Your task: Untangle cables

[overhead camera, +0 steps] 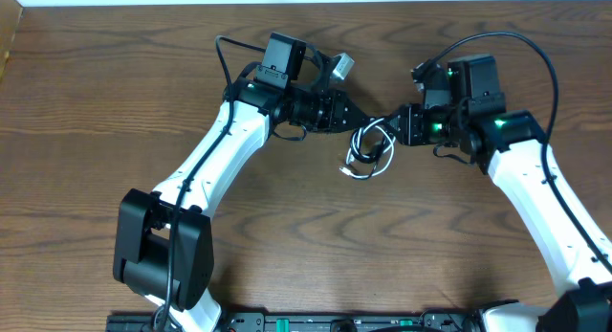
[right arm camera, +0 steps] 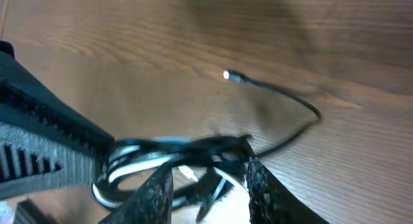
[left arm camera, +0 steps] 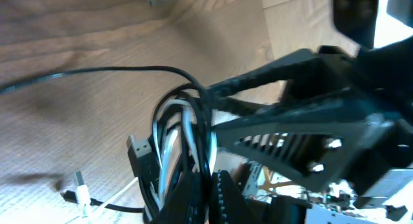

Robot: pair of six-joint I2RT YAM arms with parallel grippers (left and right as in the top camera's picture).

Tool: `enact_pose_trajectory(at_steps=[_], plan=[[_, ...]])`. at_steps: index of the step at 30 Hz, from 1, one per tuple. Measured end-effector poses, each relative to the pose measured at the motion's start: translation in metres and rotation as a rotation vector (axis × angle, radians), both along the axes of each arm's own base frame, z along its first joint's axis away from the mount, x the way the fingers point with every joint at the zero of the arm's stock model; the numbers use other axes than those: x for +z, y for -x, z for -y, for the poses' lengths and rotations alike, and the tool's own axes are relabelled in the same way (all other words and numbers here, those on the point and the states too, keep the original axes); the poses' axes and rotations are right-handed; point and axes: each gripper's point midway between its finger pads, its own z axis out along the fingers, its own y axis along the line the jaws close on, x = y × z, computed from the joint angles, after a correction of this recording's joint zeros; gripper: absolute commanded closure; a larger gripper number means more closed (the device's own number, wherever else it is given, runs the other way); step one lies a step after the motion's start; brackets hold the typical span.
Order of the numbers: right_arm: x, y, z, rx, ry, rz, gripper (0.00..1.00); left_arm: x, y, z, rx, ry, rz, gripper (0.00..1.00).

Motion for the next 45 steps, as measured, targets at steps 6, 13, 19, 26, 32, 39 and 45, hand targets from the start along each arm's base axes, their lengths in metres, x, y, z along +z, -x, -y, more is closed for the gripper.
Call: enact_pose_trajectory(at_steps=[6, 13, 19, 26, 32, 39, 45], plan=[[-0.021, -0.004, -0.008, 0.039, -0.016, -0.046, 0.59, 0.003, 0.002, 0.0, 0.008, 0.021, -0.05, 0.92], [-0.029, -0.012, -0.015, 0.077, -0.04, -0.031, 0.47, 0.006, 0.004, 0.001, 0.022, 0.034, -0.106, 0.92], [-0.033, -0.013, -0.006, 0.015, -0.024, -0.067, 0.38, -0.009, -0.004, -0.006, 0.086, -0.051, -0.1, 0.93], [-0.041, -0.026, 0.056, -0.213, -0.026, -0.15, 0.37, -0.036, -0.018, -0.022, 0.164, -0.233, -0.002, 0.85], [-0.047, -0.024, 0.086, -0.305, -0.018, -0.202, 0.36, -0.06, -0.014, -0.011, 0.155, -0.36, 0.061, 0.77], [-0.053, -0.015, 0.088, -0.314, 0.001, -0.246, 0.35, -0.121, 0.01, 0.001, 0.101, -0.576, 0.027, 0.77], [-0.056, -0.011, 0.092, -0.329, 0.03, -0.264, 0.35, -0.133, 0.006, -0.007, 0.154, -0.702, 0.081, 0.77]])
